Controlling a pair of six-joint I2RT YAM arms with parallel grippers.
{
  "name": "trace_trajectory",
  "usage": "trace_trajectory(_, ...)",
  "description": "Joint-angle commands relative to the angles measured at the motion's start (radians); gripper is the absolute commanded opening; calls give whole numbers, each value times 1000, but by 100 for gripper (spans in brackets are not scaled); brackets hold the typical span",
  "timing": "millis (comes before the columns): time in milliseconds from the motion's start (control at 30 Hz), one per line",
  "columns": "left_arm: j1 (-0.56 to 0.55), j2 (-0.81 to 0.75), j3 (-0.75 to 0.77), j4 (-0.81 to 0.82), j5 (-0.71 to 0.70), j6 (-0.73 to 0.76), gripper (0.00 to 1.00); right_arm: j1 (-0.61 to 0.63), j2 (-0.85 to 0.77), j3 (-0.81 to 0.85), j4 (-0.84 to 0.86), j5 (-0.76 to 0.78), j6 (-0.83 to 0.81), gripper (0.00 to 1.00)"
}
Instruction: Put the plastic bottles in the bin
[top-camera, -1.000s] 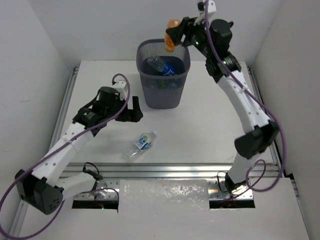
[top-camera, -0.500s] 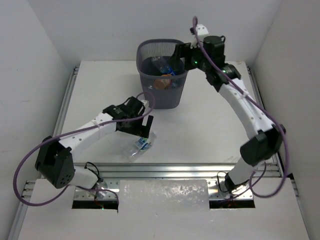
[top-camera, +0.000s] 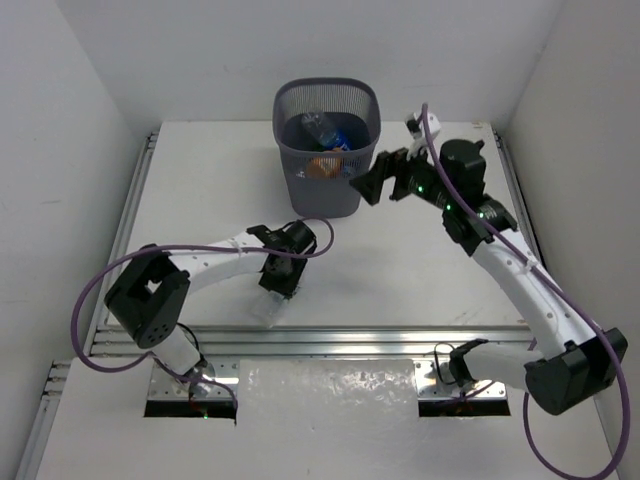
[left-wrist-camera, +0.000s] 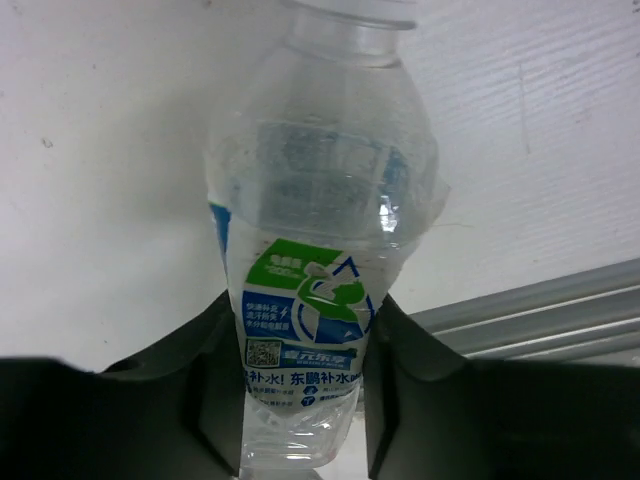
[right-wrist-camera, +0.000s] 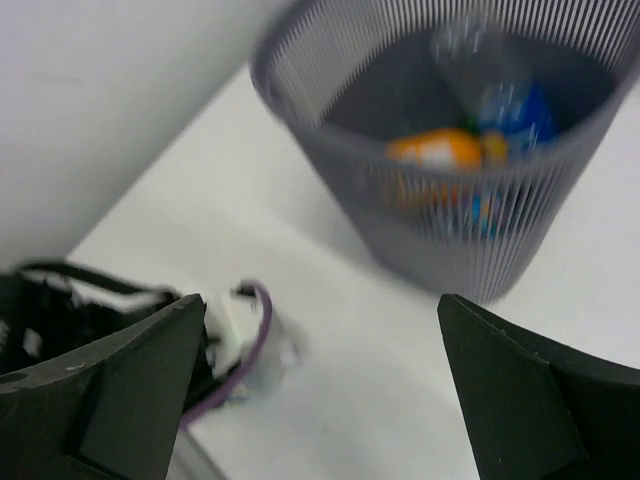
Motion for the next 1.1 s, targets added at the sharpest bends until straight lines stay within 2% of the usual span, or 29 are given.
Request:
trace_trajectory(0, -19, -37, 43, 12, -64, -24, 3, -2, -104, -130, 43, -43, 46, 99)
trace_trajectory(67, -27, -118, 62, 12, -46, -24, 0, -4, -189, -251, 50, -26, 112, 99)
trace_trajectory(133, -30, -242, 62, 87, 64, 19, 0, -7, -274, -381, 110, -81, 164, 99)
trace_trajectory(167, -28, -290, 54, 127, 174, 33, 0, -7, -300, -419, 136, -112, 221, 99)
trace_trajectory(200, -28, -380, 34, 217, 225, 39, 0, -7, -321, -457, 237, -154, 250, 99)
trace_trajectory(267, -28, -459, 8, 317, 319, 43, 0, -7, -384, -554, 344, -273, 337, 99)
trace_trajectory(300, -28, -523, -19, 415, 423, 37, 0, -7, -404, -581, 463, -305, 364, 99)
trace_trajectory(400, -28, -592, -61, 591, 617, 1, 0, -7, -446, -652, 668, -438, 445, 99)
trace_trajectory(467, -28, -594, -65, 652, 728, -24, 0, -7, -435, -632, 714, -529, 473, 99)
trace_trajectory(600, -28, -574, -59, 806, 859, -79, 0, -7, -408, -594, 833, -609, 508, 99)
trace_trajectory(733, -28, -553, -38, 877, 918, -111, 0, -7, -365, -586, 941, -678, 585, 99)
trace_trajectory(867, -28, -502, 8, 877, 913, -124, 0, -5, -308, -594, 1183, -755, 723, 96)
trace_trajectory(900, -28, -496, 14, 877, 912, -127, 0, -7, -299, -592, 1214, -762, 741, 91)
trace_trajectory(933, -28, -490, 19, 876, 909, -128, 2, -5, -283, -589, 1238, -774, 769, 76)
trace_trajectory(1000, -28, -470, 43, 841, 873, -119, 9, -7, -276, -574, 1249, -779, 768, 52)
trace_trajectory(1033, -28, -467, 74, 807, 846, -107, 31, -7, -279, -563, 1215, -773, 711, 21)
trace_trajectory(1067, -28, -470, 86, 713, 756, -80, 49, -7, -286, -551, 1077, -756, 664, 0)
